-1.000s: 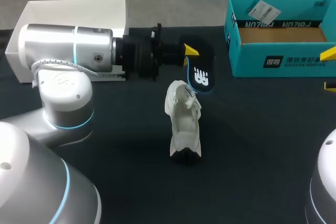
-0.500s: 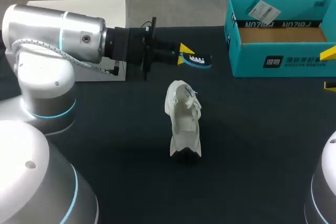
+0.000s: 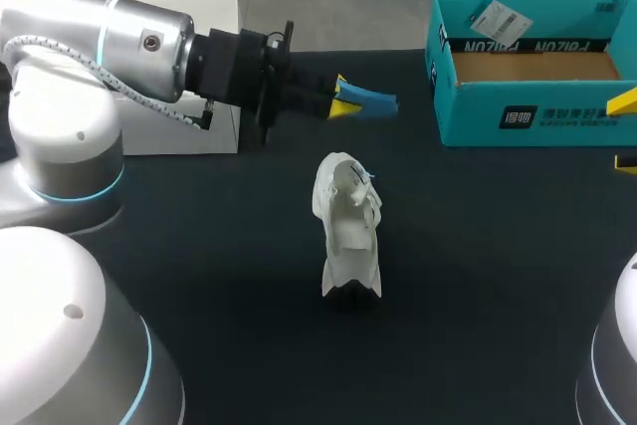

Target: Take the shoe out of the shoebox, open the shoe tongue, remove and reinsert the insole, then place the shoe into the shoebox

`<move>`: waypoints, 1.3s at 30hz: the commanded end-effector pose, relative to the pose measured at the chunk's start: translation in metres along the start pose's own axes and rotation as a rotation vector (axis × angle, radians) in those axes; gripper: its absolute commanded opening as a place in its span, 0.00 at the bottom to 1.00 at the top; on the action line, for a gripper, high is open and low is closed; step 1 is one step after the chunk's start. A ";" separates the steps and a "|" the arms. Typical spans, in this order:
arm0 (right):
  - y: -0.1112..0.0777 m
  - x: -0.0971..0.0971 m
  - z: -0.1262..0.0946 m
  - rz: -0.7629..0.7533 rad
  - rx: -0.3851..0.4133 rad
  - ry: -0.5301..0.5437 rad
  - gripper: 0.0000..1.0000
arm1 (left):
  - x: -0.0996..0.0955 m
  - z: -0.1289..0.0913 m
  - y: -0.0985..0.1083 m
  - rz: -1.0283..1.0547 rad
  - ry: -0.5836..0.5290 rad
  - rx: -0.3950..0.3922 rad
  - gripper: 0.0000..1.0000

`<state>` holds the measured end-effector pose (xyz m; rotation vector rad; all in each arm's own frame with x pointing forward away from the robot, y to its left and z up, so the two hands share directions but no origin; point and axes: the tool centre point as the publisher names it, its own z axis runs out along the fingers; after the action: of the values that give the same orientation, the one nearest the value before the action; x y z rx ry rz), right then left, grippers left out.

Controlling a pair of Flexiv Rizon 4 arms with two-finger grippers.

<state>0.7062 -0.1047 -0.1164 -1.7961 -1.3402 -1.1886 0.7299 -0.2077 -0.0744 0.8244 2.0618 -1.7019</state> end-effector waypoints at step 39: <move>-0.002 0.001 0.000 0.002 -0.003 -0.003 1.00 | 0.126 0.005 0.041 -0.015 0.096 0.073 0.00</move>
<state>0.7066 -0.1046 -0.1164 -1.7956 -1.3398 -1.1880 0.6618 -0.1835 -0.1700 0.9372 2.1055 -1.7692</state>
